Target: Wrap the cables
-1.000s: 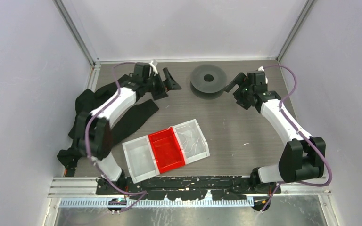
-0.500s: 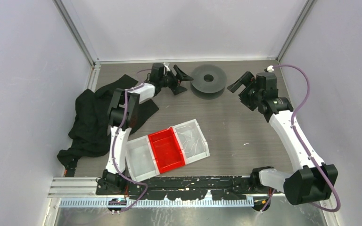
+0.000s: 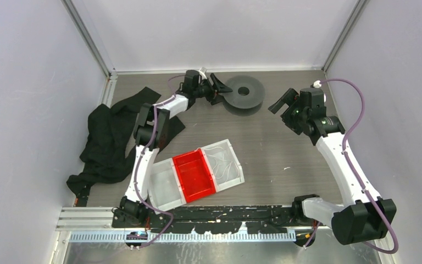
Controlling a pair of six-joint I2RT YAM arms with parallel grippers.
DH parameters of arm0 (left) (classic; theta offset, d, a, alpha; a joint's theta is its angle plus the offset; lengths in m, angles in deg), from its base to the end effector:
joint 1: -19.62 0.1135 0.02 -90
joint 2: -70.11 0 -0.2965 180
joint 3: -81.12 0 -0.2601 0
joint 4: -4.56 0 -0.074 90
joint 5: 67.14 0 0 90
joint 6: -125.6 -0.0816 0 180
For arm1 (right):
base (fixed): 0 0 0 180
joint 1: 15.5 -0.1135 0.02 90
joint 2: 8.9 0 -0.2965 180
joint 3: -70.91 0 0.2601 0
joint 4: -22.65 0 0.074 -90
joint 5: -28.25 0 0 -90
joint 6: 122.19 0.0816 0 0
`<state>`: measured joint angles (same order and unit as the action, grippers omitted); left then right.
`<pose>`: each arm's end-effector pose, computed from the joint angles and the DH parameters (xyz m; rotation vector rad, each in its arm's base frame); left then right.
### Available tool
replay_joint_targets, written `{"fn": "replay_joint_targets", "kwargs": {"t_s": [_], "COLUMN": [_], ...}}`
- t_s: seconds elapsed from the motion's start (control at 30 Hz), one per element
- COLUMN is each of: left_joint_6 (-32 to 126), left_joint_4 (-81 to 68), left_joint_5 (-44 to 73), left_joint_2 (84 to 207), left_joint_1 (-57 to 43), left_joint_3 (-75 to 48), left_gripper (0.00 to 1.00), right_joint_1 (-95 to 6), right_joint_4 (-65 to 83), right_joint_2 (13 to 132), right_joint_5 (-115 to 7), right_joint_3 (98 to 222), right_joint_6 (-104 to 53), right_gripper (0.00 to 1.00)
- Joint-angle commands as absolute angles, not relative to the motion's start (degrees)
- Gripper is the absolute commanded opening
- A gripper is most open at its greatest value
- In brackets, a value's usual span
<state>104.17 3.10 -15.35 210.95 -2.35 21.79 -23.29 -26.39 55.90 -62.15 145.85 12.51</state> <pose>0.5584 -0.2797 0.1601 -0.3961 2.2326 -1.6031 0.2685 0.0362 0.3299 0.7301 2.1757 0.4780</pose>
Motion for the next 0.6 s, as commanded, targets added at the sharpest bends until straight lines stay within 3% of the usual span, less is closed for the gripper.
{"fn": "replay_joint_targets", "kwargs": {"t_s": [0.0, 0.13, 0.27, 0.5, 0.57], "left_joint_6": [102.4, 102.1, 102.5, 96.1, 90.5], "left_joint_4": [3.2, 3.9, 3.9, -5.3, -13.1], "left_joint_5": [-16.5, -16.7, -16.4, -16.8, -16.5], "left_joint_2": [211.7, 213.3, 215.6, 214.6, 212.3], "left_joint_1": [-3.0, -3.4, -3.5, -3.3, -3.1], "left_joint_3": [23.9, 25.5, 28.5, 35.4, 38.0], "left_gripper": [0.65, 0.63, 0.51, 0.02, 0.0], "right_joint_1": [-23.3, -23.3, -23.3, -23.3, -23.3], "right_joint_4": [-27.0, -27.9, -28.8, -29.6, -29.6], "right_joint_2": [53.5, 53.2, 52.7, 51.3, 51.2], "right_joint_5": [-63.6, -63.5, -63.9, -64.6, -64.3], "right_joint_3": [146.4, 146.4, 146.4, 145.6, 145.6], "right_joint_6": [11.6, 11.6, 11.7, 12.0, 12.1], "right_gripper": [1.0, 1.0, 1.0, 1.0, 1.0]}}
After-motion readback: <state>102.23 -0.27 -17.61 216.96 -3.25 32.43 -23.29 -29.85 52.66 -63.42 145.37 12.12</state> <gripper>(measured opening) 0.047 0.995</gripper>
